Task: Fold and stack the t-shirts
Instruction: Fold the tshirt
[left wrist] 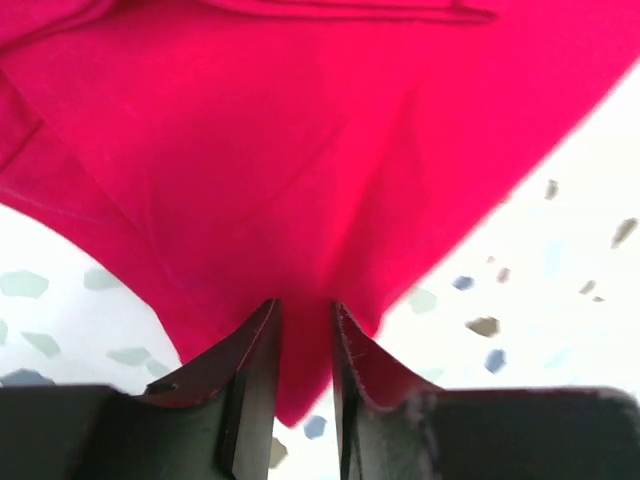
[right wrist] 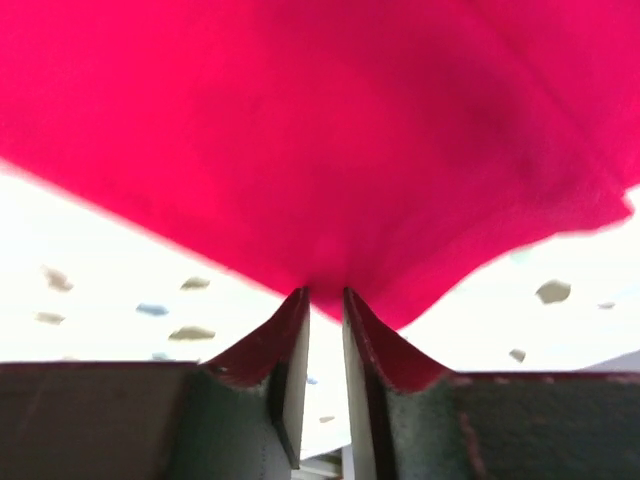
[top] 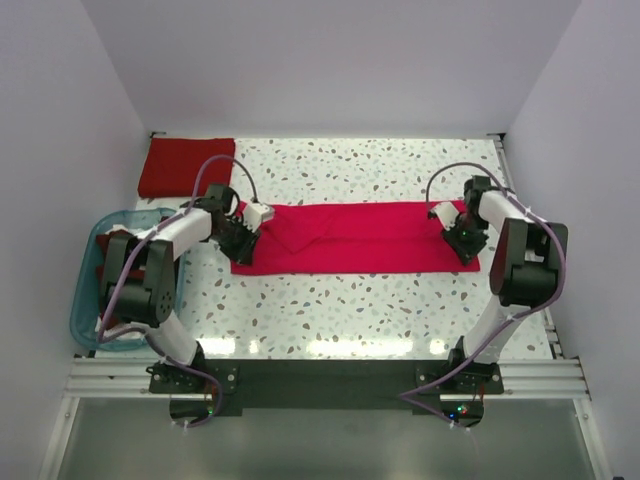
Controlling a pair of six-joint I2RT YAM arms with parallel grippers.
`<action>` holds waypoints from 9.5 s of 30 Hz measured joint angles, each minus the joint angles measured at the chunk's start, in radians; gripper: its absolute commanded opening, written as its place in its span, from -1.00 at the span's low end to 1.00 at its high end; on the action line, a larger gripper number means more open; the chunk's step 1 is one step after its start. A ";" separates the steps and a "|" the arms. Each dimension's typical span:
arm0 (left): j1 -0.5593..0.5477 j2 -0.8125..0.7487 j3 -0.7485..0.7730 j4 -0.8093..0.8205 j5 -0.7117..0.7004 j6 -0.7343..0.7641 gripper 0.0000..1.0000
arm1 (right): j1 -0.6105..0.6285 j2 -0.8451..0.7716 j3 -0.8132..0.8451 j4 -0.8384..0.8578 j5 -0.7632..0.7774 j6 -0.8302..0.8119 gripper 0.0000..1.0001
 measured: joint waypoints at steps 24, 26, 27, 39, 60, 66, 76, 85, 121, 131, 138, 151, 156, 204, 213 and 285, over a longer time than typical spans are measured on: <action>0.100 0.040 0.184 0.022 0.206 -0.385 -0.11 | 0.716 0.075 0.398 0.236 -0.375 0.297 -0.27; 0.100 0.039 0.148 0.018 0.199 -0.397 -0.11 | 0.769 0.132 0.433 0.268 -0.375 0.298 -0.27; 0.100 0.039 0.133 0.016 0.194 -0.399 -0.11 | 0.796 0.160 0.452 0.276 -0.375 0.298 -0.27; 0.101 0.046 0.106 -0.037 0.144 -0.400 -0.14 | 0.954 0.328 0.555 0.315 -0.349 0.288 -0.24; 0.101 0.116 0.108 -0.045 0.122 -0.385 -0.22 | 0.957 0.404 0.596 0.292 -0.238 0.224 -0.46; 0.101 0.121 0.114 -0.048 0.114 -0.385 -0.25 | 0.957 0.404 0.602 0.285 -0.218 0.188 -0.62; 0.101 0.134 0.128 -0.054 0.113 -0.384 -0.25 | 0.957 0.406 0.632 0.238 -0.211 0.170 -0.34; 0.101 0.134 0.128 -0.054 0.113 -0.384 -0.24 | 0.957 0.423 0.631 0.226 -0.213 0.171 -0.42; 0.101 0.150 0.145 -0.068 0.114 -0.366 -0.25 | 0.957 0.458 0.675 0.169 -0.228 0.206 -0.42; 0.101 0.151 0.145 -0.068 0.114 -0.363 -0.26 | 0.957 0.463 0.675 0.185 -0.193 0.175 -0.84; 0.102 0.151 0.145 -0.068 0.107 -0.360 -0.39 | 0.956 0.461 0.671 0.188 -0.180 0.132 -1.00; 0.108 0.152 0.145 -0.068 0.090 -0.360 -0.48 | 0.903 0.434 0.629 0.192 -0.152 0.030 -1.00; 0.108 0.152 0.145 -0.068 0.089 -0.360 -0.49 | 0.881 0.434 0.628 0.195 -0.146 0.008 -1.00; 0.118 0.127 0.349 0.059 -0.051 -0.399 -0.18 | 0.192 0.297 0.441 0.054 -0.038 0.047 -0.33; 0.124 0.229 0.381 0.083 -0.017 -0.457 -0.17 | 0.179 0.306 0.458 0.088 -0.017 0.055 -0.34; -0.215 0.329 0.426 -0.071 -0.143 -0.381 -0.45 | 0.089 0.351 0.637 -0.102 0.060 -0.091 -0.34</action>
